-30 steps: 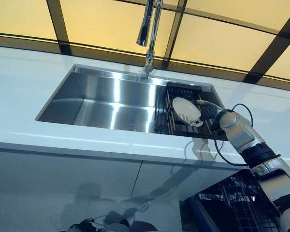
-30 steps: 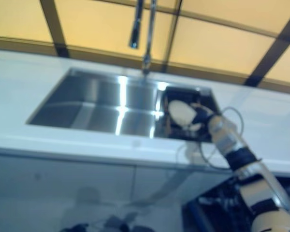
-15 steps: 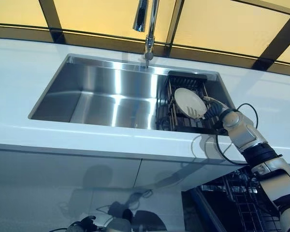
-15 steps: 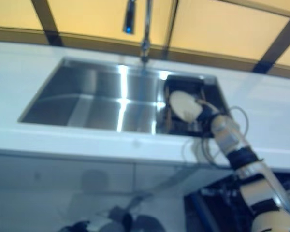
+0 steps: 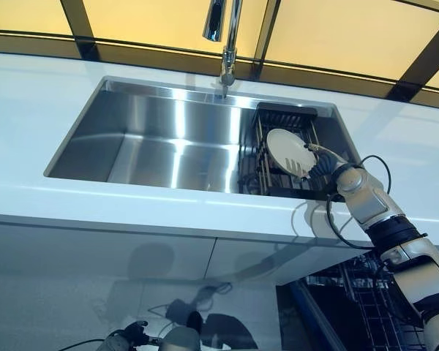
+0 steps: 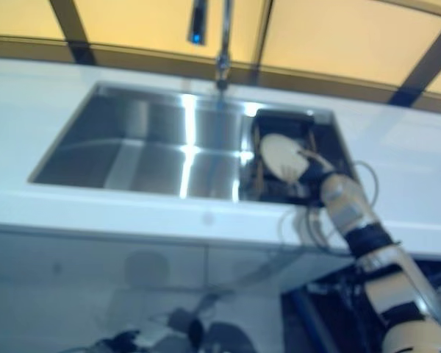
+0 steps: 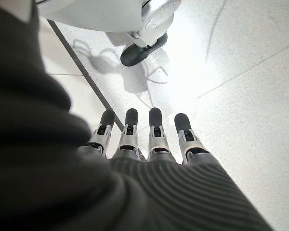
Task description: Take plates into dishwasher
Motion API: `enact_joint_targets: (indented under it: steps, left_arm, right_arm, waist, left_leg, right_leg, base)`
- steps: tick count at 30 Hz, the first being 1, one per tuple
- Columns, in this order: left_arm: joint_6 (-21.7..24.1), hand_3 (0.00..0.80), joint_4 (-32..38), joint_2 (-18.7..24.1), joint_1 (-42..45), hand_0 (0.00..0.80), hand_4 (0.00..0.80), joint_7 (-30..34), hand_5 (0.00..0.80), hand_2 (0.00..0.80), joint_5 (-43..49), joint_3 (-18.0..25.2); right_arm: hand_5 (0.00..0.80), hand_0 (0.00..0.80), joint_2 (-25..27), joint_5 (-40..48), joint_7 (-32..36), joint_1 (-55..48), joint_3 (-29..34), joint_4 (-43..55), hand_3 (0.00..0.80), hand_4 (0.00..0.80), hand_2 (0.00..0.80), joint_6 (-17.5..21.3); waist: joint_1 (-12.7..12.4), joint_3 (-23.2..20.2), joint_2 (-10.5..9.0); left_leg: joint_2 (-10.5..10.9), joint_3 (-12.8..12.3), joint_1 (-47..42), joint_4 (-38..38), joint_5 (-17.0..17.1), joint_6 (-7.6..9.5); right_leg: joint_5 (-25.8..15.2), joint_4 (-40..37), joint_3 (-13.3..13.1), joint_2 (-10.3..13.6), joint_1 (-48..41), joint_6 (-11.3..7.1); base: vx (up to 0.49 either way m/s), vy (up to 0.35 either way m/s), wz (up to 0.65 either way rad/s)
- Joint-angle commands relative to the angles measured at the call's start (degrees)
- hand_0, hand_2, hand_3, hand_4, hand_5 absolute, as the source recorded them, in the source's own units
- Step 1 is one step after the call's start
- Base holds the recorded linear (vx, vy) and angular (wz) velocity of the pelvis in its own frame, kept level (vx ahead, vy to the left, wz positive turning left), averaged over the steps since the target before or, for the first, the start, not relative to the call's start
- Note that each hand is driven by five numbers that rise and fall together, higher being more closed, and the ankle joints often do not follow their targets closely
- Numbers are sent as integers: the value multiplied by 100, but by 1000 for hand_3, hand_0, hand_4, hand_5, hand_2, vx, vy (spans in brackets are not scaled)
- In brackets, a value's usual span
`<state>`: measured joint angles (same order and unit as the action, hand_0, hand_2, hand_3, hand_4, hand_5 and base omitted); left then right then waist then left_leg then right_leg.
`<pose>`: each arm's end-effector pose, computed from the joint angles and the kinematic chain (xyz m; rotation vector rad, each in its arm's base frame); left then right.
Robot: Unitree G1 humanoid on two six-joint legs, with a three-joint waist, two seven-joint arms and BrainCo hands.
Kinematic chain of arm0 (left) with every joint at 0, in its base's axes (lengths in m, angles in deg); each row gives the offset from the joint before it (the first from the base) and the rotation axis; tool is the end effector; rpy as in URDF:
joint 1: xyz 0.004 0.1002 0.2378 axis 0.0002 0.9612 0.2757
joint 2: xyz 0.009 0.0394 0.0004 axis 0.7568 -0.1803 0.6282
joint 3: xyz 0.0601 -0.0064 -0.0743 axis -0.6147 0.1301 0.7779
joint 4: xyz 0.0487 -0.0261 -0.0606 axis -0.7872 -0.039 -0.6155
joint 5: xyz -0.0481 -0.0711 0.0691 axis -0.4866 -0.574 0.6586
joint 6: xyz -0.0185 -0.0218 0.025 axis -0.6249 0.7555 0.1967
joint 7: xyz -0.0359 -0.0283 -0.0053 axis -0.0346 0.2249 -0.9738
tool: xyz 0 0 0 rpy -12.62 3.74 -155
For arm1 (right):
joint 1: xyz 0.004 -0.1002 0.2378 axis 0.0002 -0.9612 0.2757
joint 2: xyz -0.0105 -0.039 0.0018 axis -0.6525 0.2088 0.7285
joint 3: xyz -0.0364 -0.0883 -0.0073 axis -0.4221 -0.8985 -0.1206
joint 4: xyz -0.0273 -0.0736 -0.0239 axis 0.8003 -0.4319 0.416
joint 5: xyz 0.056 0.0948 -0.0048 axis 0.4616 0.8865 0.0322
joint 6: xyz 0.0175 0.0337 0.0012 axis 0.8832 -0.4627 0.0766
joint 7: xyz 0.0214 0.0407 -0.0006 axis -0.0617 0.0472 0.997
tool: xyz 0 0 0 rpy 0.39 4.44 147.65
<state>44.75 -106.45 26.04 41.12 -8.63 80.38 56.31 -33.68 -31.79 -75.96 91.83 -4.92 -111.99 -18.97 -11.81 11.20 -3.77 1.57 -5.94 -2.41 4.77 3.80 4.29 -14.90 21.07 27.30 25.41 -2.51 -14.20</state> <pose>0.1001 0.2459 -0.0994 0.6632 1.1752 -0.2795 0.3262 -0.2238 0.1554 -1.0096 0.2480 0.0666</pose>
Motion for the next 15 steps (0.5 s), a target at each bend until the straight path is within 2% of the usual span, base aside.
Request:
enact_joint_targets:
  steps: [1, 15]
  left_arm:
    - [69, 0, 209, -88, -119, 0, 0, 4, 0, 0, -84, -14]
    - [41, 0, 325, -115, -240, 0, 0, -39, 0, 0, -182, -112]
  right_arm:
    - [0, 0, 78, -47, -267, 723, 238, 111, 0, 0, 0, 149]
    - [0, 0, -78, 63, -549, 910, 133, -10, 0, 0, 0, 147]
  waist:
    - [-45, 73, 16]
    - [-77, 294, 82]
  left_leg:
    - [-1, -124, -43, 23, -444, -219]
    - [-38, -158, 75, 14, -387, -251]
  right_leg:
    - [-184, 187, -399, 303, 530, -79]
    - [-220, 206, -452, 306, 646, -80]
  base:
    - [0, 0, 0]
    - [-4, 0, 0]
